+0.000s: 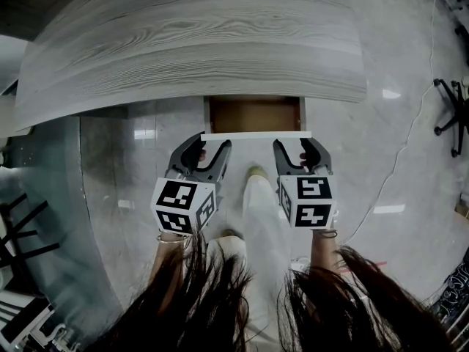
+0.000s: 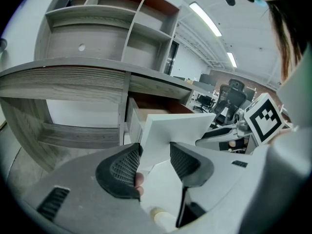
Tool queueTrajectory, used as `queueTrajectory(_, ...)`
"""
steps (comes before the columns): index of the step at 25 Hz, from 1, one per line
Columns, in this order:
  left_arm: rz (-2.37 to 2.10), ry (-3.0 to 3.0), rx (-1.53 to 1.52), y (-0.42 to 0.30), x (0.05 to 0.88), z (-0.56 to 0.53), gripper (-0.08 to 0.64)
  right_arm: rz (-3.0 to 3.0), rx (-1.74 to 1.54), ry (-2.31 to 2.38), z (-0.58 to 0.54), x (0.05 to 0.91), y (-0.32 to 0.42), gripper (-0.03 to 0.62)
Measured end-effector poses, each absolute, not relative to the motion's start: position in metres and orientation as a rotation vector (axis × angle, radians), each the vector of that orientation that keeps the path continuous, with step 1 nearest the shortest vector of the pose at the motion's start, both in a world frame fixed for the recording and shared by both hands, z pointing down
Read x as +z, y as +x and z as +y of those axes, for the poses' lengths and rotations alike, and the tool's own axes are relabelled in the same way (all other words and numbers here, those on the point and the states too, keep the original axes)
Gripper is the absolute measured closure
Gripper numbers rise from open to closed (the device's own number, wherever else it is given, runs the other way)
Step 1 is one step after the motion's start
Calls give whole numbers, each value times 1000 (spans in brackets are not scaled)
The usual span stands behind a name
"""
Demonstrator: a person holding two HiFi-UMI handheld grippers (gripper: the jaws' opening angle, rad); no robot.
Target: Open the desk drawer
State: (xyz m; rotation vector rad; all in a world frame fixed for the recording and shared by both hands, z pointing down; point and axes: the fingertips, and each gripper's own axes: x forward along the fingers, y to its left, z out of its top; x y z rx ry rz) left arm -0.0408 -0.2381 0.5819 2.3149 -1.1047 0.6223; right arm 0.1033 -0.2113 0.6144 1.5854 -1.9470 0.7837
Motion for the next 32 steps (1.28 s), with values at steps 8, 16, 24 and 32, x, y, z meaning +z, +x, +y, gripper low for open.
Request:
queueTrajectory(8,-1102,2297,634,-42,585,-228,371,-1933,792,1596,-204,618,102,373)
queueTrajectory(16,-1094,2294,649,-41,588,-223,371,-1925,802,1595,-200,622,103,373)
queueTrajectory(24,-1084,2292,678,-42,594,-222,371,-1919,809,1573,-199,627,102,373)
queueTrajectory(32,-1063,2290,718,-43,603,-219,371,-1898,831,1553,-197,636,101,373)
